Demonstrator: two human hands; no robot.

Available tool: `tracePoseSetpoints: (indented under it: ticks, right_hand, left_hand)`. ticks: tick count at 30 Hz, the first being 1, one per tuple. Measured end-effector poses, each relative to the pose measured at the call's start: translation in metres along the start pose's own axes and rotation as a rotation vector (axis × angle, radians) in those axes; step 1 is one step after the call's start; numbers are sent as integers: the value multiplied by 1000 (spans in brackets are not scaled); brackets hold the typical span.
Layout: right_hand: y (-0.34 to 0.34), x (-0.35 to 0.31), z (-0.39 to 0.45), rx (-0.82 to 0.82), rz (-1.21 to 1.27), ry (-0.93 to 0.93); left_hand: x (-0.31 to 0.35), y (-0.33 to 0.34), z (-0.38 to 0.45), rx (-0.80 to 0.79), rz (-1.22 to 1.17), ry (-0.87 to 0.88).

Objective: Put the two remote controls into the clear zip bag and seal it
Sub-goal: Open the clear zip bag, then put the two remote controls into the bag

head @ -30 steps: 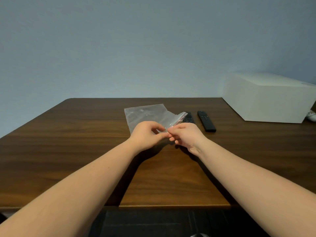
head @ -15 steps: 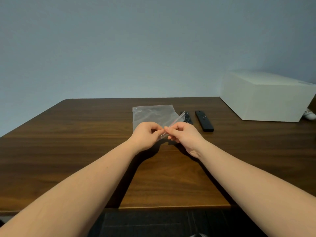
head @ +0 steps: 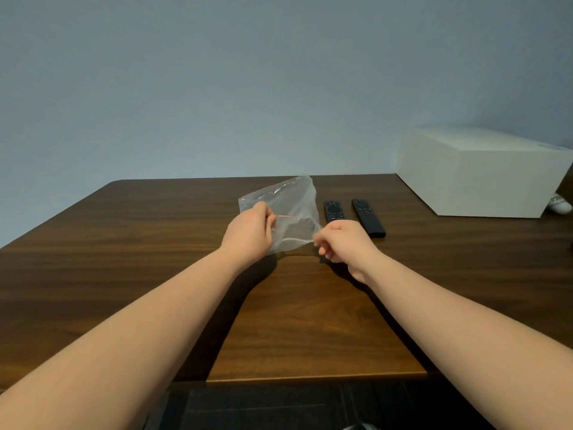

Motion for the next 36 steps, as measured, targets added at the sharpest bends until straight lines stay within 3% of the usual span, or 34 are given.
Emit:
tracePoseSetpoints:
  ticks: [6, 9, 14, 17, 19, 22, 25, 28, 32, 36]
  right_hand:
    - [-18, 9, 4, 161, -169, 73]
    - [-22, 11, 6, 143, -264, 133]
    - [-18, 7, 3, 57, -415, 107]
    - [-18, 1, 0, 53, -226, 15]
    - [-35, -5, 1, 192, -128, -59]
    - [-52, -15, 8, 378, -516, -164]
    - [-37, -6, 21, 278, -876, -106]
    - [-28, -9, 28, 231, -1009, -68]
    - [-24, -13, 38, 183, -987, -9]
    - [-45, -2, 38, 330, -547, 44]
  left_hand:
    - [-13, -35, 17, 79, -217, -95]
    - [-8, -44, 24, 31, -108, -20]
    - [-3, -52, 21, 176, 177, 12]
    - [-5, -45, 13, 194, 87, -36]
    - [-2, -35, 10, 145, -12, -33]
    - [7, -25, 5, 90, -108, 8]
    - [13, -25, 3, 97, -99, 29]
    - [16, -25, 4, 88, -59, 45]
    - [20, -26, 5, 69, 15, 63]
    - [18, -23, 4, 39, 43, 51]
Point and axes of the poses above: each hand's wrist, its own z-axis towards the middle knuckle, its own y-axis out of the palm, x = y × z, the point moved 9 cm from there along z, towards the middle knuckle, and after that the axes turned 3 degrees about z, right-handed, at the moved point
